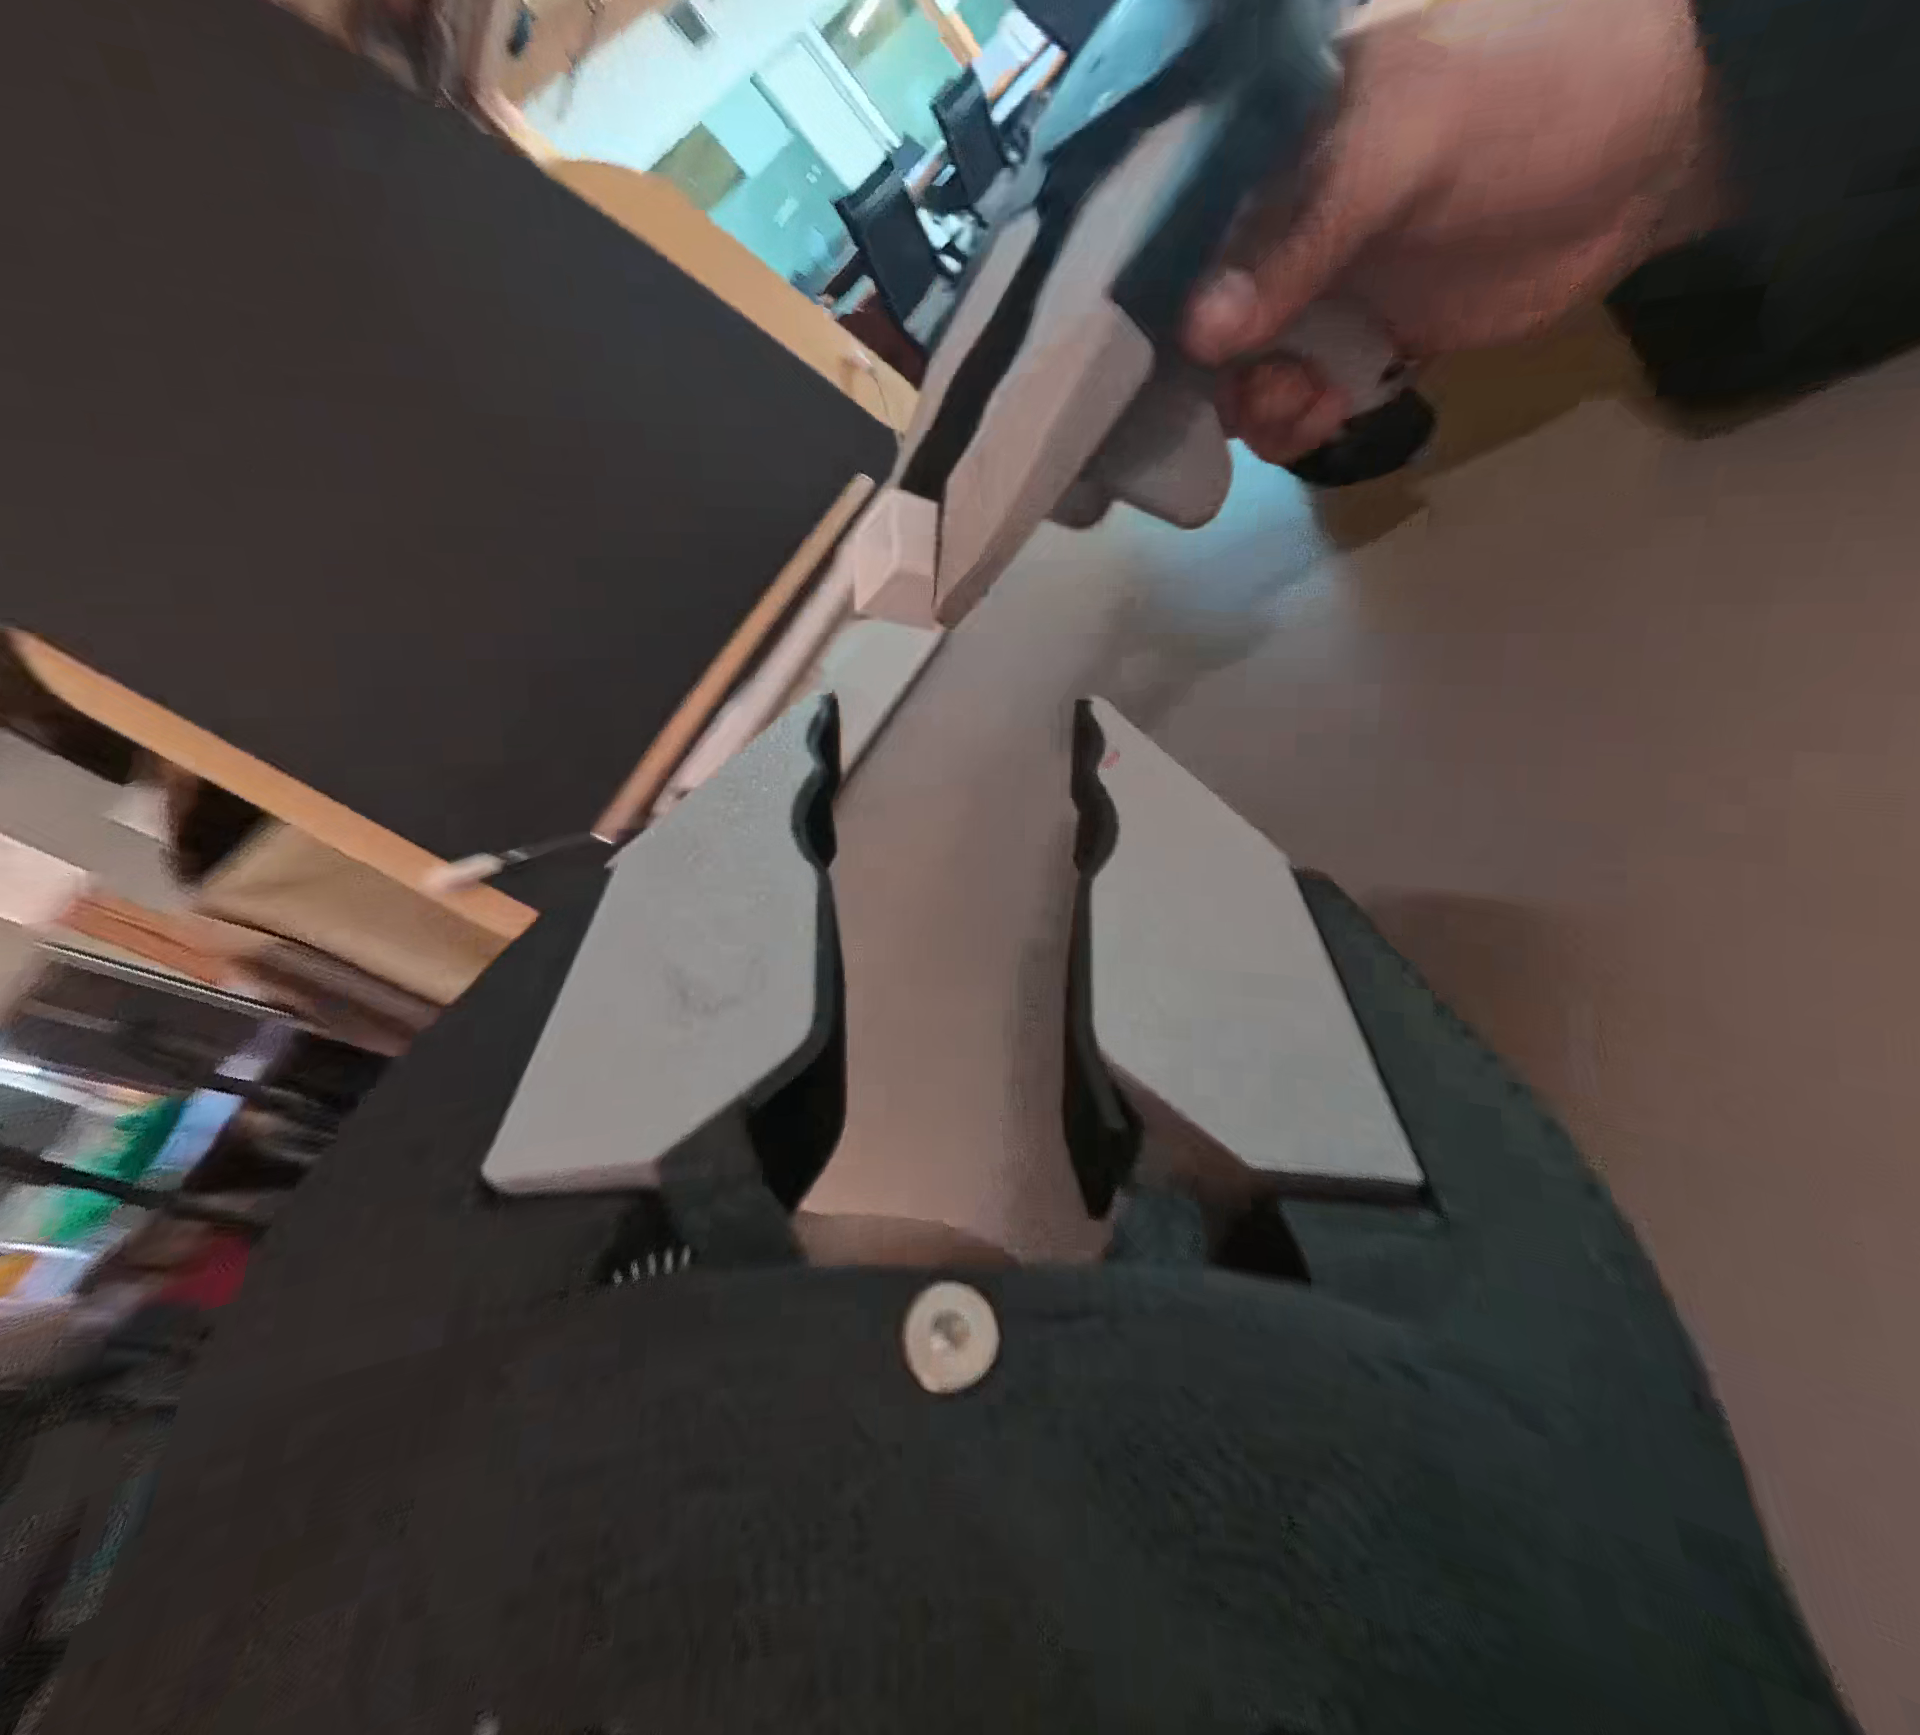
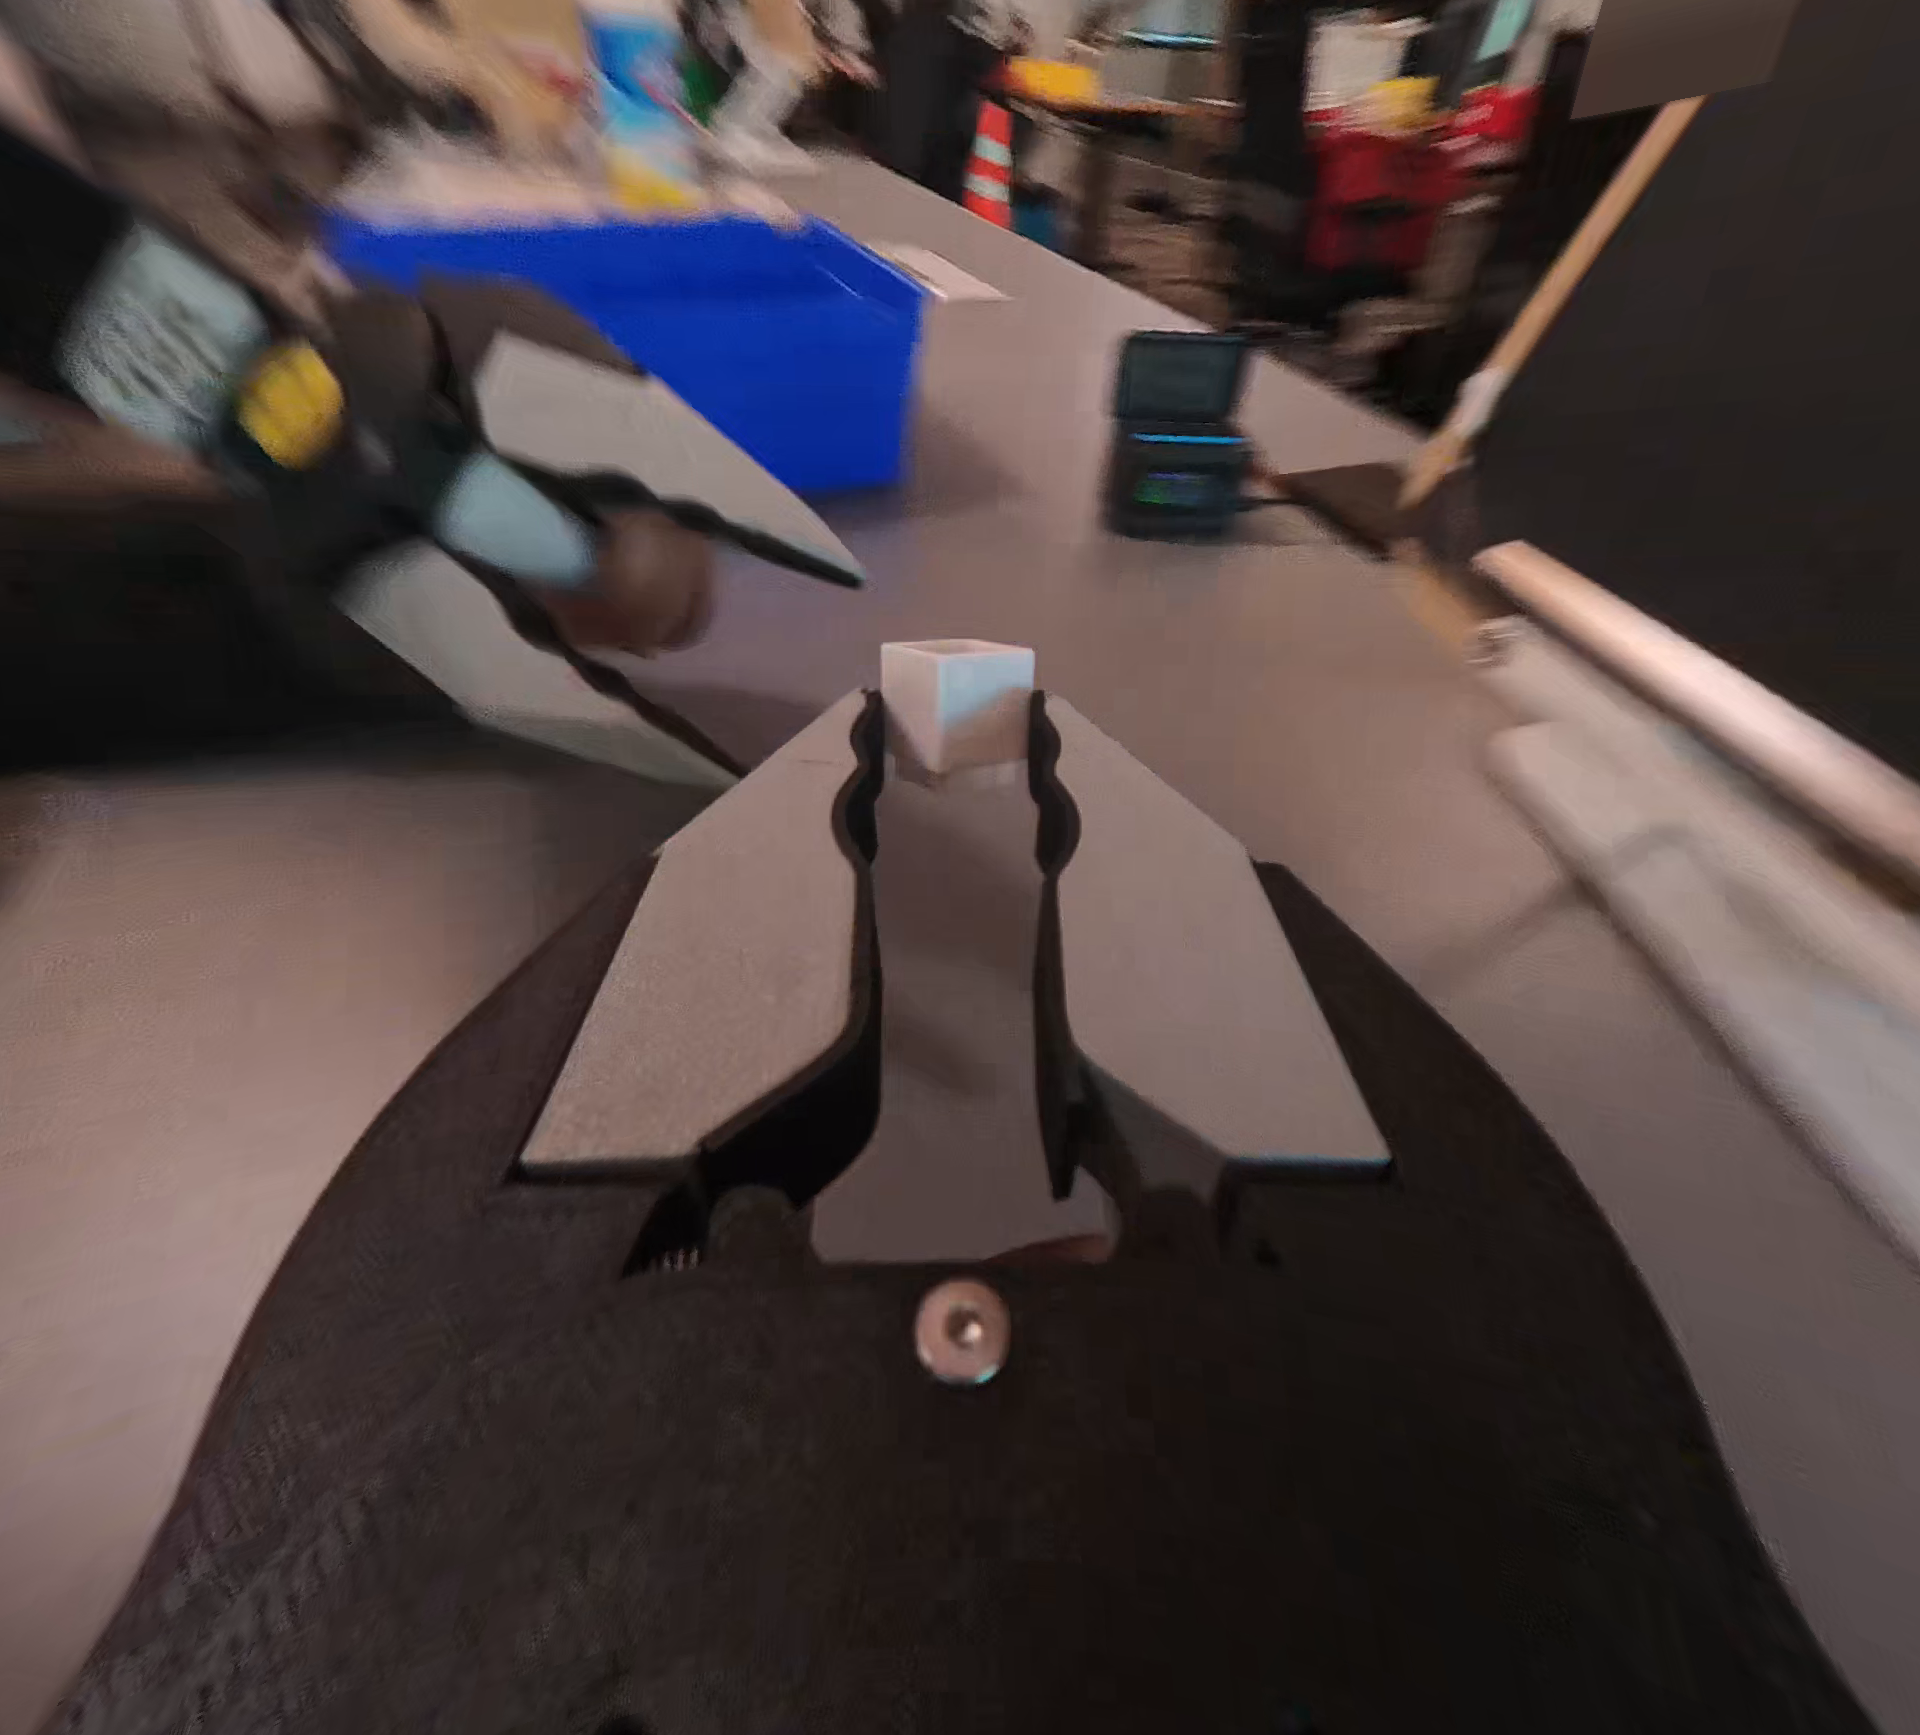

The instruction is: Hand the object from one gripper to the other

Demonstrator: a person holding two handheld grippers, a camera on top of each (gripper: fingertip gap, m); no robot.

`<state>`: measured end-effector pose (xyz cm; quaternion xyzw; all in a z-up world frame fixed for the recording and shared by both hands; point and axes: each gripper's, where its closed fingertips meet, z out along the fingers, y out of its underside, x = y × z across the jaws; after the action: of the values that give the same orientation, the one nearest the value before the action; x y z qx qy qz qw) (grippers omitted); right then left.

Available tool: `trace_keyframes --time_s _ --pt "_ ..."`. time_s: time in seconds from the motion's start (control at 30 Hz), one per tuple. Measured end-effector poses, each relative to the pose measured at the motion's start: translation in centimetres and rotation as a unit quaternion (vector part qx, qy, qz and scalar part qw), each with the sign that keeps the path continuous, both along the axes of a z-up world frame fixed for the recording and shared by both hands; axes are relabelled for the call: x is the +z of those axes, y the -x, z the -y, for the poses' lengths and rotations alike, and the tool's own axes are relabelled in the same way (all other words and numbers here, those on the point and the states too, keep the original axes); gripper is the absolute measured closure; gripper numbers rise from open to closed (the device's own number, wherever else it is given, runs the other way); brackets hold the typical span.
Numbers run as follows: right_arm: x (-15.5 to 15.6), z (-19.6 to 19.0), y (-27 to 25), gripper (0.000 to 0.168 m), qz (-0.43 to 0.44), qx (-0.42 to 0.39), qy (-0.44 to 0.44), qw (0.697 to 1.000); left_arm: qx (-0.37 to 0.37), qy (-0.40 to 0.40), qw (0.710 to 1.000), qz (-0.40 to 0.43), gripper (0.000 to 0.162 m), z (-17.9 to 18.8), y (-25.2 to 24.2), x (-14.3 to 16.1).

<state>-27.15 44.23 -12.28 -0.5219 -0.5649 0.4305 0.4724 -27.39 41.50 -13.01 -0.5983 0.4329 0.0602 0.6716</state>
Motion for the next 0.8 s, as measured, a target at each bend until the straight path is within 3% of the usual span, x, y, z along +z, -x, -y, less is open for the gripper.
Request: trace_keyframes --time_s 0.13,0.3,0.47,0.6,0.67,0.8 --pt "-0.1 -0.3 0.0 0.145 0.044 -0.073 -0.244 0.966 0.005 0.113 0.983 0.142 0.118 -0.9 1.5 0.2" --pt "-2.0 -0.2 0.8 0.144 0.107 -0.095 -0.400 0.905 -0.028 0.269 0.902 0.337 0.114 -1.3 1.8 0.0" --pt "-2.1 0.2 1.7 0.144 0.122 -0.110 -0.459 0.873 -0.065 0.336 0.849 0.402 0.104 -0.8 0.2 0.1" --pt "-2.0 0.9 2.2 0.144 0.124 -0.112 -0.498 0.851 -0.035 0.342 0.862 0.374 0.111 -1.3 -0.1 -1.2" --pt "-2.0 1.5 2.5 0.144 0.120 -0.110 -0.512 0.843 -0.038 0.330 0.864 0.377 0.131 -1.2 -0.1 -0.9" --pt "-2.4 1.7 2.7 0.146 0.120 -0.104 -0.500 0.852 -0.028 0.315 0.882 0.350 0.140 -1.5 0.7 -1.1"
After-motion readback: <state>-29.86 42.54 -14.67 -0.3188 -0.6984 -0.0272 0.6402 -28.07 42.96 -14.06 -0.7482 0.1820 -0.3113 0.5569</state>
